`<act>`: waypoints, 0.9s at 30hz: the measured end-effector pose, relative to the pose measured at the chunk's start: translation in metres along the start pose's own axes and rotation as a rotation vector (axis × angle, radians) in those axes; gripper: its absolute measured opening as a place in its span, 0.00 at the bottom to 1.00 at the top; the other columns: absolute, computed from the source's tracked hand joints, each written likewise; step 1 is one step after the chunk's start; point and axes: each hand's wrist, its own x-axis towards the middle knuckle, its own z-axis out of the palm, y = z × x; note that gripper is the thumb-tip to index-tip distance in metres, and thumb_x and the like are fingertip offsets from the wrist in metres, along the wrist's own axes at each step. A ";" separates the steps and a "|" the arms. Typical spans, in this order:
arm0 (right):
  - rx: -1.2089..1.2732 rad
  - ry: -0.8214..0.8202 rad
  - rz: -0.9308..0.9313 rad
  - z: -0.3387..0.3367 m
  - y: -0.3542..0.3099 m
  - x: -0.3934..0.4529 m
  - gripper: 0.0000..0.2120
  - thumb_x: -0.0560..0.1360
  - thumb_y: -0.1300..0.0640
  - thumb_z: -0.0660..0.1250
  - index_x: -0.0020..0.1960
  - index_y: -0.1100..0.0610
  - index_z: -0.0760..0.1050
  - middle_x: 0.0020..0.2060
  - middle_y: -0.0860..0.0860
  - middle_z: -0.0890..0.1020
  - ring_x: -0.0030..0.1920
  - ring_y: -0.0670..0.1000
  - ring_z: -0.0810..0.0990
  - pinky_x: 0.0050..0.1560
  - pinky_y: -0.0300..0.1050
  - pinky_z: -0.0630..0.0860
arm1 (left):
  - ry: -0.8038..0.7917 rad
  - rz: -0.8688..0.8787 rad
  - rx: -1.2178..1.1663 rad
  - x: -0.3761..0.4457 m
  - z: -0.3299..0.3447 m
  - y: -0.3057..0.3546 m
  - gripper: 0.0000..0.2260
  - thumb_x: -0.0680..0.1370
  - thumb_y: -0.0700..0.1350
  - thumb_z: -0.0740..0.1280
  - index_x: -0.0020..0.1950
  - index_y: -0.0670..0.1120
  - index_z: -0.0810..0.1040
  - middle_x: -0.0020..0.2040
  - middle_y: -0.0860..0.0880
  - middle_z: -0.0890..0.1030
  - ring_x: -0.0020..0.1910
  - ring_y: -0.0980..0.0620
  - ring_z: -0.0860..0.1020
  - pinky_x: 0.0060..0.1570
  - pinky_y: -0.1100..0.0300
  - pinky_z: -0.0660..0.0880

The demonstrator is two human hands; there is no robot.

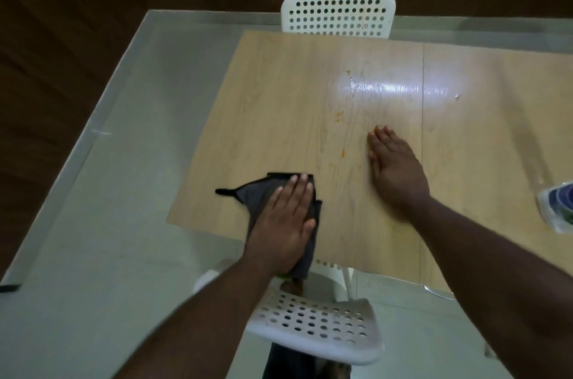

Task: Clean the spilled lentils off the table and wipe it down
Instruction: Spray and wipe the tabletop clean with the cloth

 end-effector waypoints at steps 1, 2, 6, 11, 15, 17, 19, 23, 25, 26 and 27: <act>0.005 -0.003 0.001 -0.002 0.000 0.000 0.26 0.88 0.46 0.47 0.84 0.53 0.58 0.84 0.50 0.59 0.84 0.48 0.52 0.84 0.51 0.51 | -0.002 0.004 -0.004 -0.012 -0.002 -0.007 0.30 0.88 0.54 0.48 0.86 0.42 0.45 0.87 0.45 0.43 0.86 0.48 0.42 0.83 0.46 0.51; 0.009 -0.003 0.003 -0.003 0.001 0.001 0.27 0.88 0.45 0.47 0.84 0.52 0.58 0.84 0.49 0.58 0.84 0.48 0.51 0.84 0.51 0.51 | -0.002 0.000 0.001 -0.020 -0.003 -0.019 0.30 0.88 0.53 0.48 0.86 0.42 0.46 0.87 0.45 0.44 0.86 0.48 0.43 0.83 0.46 0.52; -0.006 0.015 0.000 0.001 0.000 0.002 0.26 0.89 0.46 0.48 0.84 0.52 0.58 0.84 0.49 0.58 0.84 0.49 0.52 0.83 0.50 0.49 | -0.015 -0.099 0.041 0.003 -0.008 -0.072 0.30 0.88 0.55 0.43 0.86 0.41 0.47 0.87 0.44 0.45 0.86 0.48 0.45 0.83 0.45 0.52; 0.003 0.003 0.000 0.005 0.004 0.001 0.26 0.89 0.46 0.48 0.85 0.51 0.56 0.84 0.47 0.55 0.84 0.46 0.49 0.83 0.48 0.47 | 0.036 -0.194 -0.015 0.087 -0.005 -0.041 0.32 0.85 0.56 0.42 0.86 0.41 0.47 0.87 0.44 0.46 0.86 0.46 0.45 0.83 0.46 0.48; 0.005 -0.052 0.012 0.002 0.006 0.000 0.27 0.88 0.44 0.47 0.85 0.50 0.54 0.84 0.48 0.54 0.84 0.47 0.48 0.84 0.52 0.50 | -0.016 -0.001 -0.011 0.078 -0.002 0.002 0.30 0.87 0.55 0.44 0.86 0.42 0.44 0.87 0.45 0.43 0.85 0.48 0.41 0.83 0.46 0.49; 0.003 -0.075 0.007 -0.004 0.010 0.008 0.28 0.87 0.43 0.45 0.84 0.51 0.57 0.84 0.48 0.57 0.84 0.48 0.50 0.84 0.54 0.54 | -0.033 0.048 -0.017 0.071 -0.008 -0.008 0.30 0.88 0.55 0.46 0.86 0.43 0.43 0.87 0.46 0.41 0.85 0.49 0.40 0.83 0.47 0.48; -0.024 -0.100 -0.018 -0.010 0.013 0.016 0.29 0.85 0.42 0.44 0.83 0.51 0.60 0.83 0.49 0.60 0.84 0.49 0.53 0.83 0.55 0.56 | -0.045 0.065 -0.006 0.074 -0.013 -0.029 0.30 0.88 0.54 0.47 0.86 0.43 0.43 0.87 0.47 0.41 0.85 0.49 0.41 0.83 0.47 0.50; -0.052 -0.076 -0.028 -0.018 0.029 0.058 0.28 0.86 0.45 0.47 0.82 0.53 0.64 0.82 0.51 0.63 0.83 0.51 0.57 0.82 0.55 0.58 | -0.021 -0.018 0.021 0.136 -0.023 -0.071 0.29 0.88 0.55 0.45 0.86 0.42 0.47 0.87 0.46 0.45 0.86 0.49 0.44 0.83 0.46 0.53; -0.038 -0.038 0.007 -0.019 0.037 0.096 0.26 0.87 0.47 0.49 0.83 0.53 0.63 0.83 0.51 0.62 0.84 0.51 0.55 0.83 0.54 0.55 | -0.021 -0.050 0.038 0.186 -0.026 -0.081 0.30 0.87 0.56 0.42 0.86 0.43 0.45 0.87 0.46 0.44 0.86 0.49 0.43 0.83 0.46 0.51; -0.025 -0.022 0.026 -0.018 0.038 0.115 0.25 0.88 0.48 0.50 0.83 0.53 0.62 0.83 0.51 0.62 0.84 0.51 0.55 0.83 0.52 0.53 | -0.020 -0.058 0.036 0.214 -0.026 -0.083 0.31 0.86 0.57 0.40 0.86 0.43 0.44 0.87 0.46 0.43 0.85 0.50 0.43 0.83 0.46 0.50; -0.012 -0.002 0.049 -0.016 0.036 0.129 0.24 0.88 0.48 0.52 0.83 0.53 0.62 0.83 0.51 0.62 0.84 0.51 0.55 0.82 0.51 0.52 | -0.017 -0.071 0.024 0.237 -0.028 -0.082 0.31 0.86 0.57 0.39 0.86 0.43 0.43 0.87 0.46 0.43 0.85 0.49 0.43 0.83 0.47 0.49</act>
